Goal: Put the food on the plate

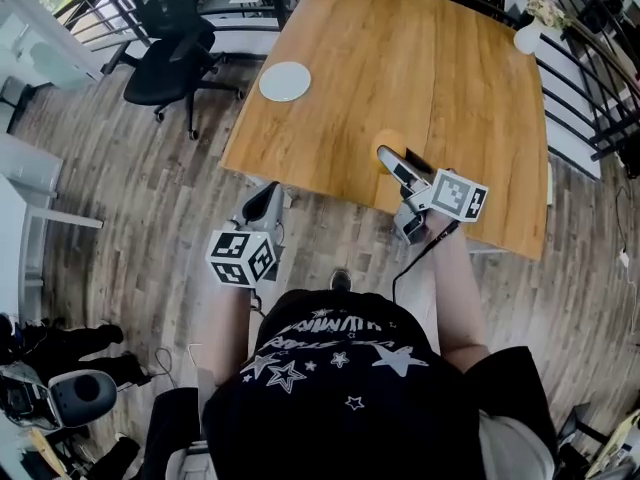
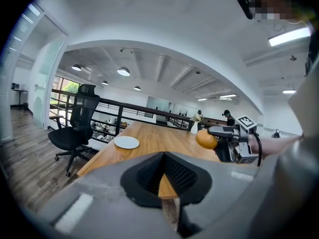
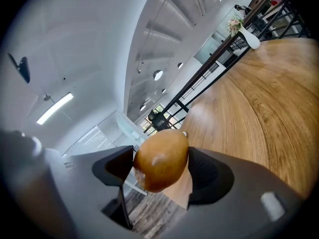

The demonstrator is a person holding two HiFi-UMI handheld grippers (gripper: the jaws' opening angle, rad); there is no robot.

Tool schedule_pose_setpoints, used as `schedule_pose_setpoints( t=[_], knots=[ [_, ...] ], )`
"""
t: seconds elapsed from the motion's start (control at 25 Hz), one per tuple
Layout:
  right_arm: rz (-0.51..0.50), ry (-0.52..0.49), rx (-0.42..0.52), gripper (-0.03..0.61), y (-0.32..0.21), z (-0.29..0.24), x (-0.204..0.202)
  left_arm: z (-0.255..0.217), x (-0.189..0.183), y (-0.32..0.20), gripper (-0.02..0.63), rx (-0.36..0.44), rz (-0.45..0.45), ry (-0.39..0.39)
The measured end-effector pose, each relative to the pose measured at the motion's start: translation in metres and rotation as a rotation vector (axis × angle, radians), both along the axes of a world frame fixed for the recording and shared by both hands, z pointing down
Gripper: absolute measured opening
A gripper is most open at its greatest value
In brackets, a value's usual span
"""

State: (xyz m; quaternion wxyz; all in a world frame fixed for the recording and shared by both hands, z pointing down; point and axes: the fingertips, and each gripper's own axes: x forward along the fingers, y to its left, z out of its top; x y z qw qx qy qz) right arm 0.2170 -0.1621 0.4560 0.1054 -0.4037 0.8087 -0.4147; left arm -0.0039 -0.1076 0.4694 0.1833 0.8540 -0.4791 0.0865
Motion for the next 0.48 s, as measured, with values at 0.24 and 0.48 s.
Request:
schedule_pose_setpoints(
  t=[0.24,0.48],
  knots=[
    [-0.047,-0.011,-0.036,0.35,-0.008,0.012,-0.016,0.007,-0.028,0.005,0.002,-0.039,-0.076,-0.012],
    [-0.083,-0.013,-0.061,0.348,-0.012,0.025,-0.03,0.011,-0.036,0.007,0.002,-0.052,-0.107,-0.013]
  ],
)
